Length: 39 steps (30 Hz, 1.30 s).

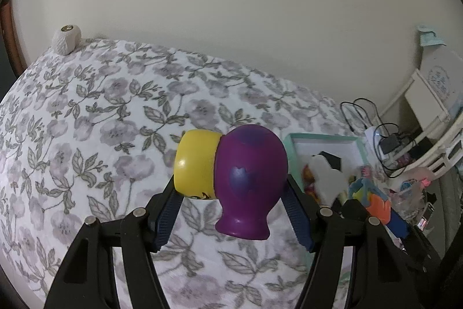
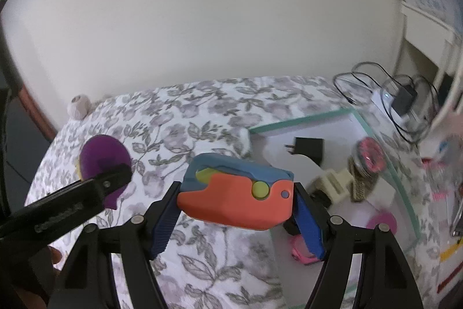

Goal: Organize rigid objects
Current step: 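Carry the toy head and orange toy into the box lid and open both tools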

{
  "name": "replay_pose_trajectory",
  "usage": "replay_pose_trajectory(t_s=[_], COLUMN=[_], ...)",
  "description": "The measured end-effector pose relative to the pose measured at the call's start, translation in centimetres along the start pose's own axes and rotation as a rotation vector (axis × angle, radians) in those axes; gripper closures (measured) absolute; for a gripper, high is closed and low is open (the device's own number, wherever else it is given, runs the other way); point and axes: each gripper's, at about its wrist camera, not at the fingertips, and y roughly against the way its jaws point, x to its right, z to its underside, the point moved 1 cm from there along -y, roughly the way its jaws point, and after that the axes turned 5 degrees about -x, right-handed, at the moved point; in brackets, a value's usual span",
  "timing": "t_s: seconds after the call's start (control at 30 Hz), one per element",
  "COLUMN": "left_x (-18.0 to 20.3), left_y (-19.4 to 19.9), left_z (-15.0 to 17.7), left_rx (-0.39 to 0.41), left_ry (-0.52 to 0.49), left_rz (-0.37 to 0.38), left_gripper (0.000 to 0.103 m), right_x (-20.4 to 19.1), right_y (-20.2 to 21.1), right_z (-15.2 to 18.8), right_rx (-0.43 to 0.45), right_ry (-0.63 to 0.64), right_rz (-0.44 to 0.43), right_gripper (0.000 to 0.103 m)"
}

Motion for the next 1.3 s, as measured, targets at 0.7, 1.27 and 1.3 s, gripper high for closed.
replay_pose_trajectory(t_s=[0.7, 1.27, 1.3], left_x=[11.0, 17.2, 17.2], left_y=[-0.8, -6.6, -6.9], left_z=[3.9, 7.8, 7.9], left_rx=[-0.022, -0.120, -0.127], left_ry=[-0.193, -0.322, -0.323], left_rz=[0.078, 0.122, 0.120], left_gripper=[0.034, 0.034, 0.034], right_x=[13.9, 18.5, 18.6], right_y=[5.8, 4.4, 4.0], right_z=[0.2, 1.2, 1.3], right_rx=[0.127, 0.085, 0.079], right_ry=[-0.243, -0.286, -0.285], right_rz=[0.125, 0.170, 0.168], right_gripper=[0.027, 0.027, 0.027])
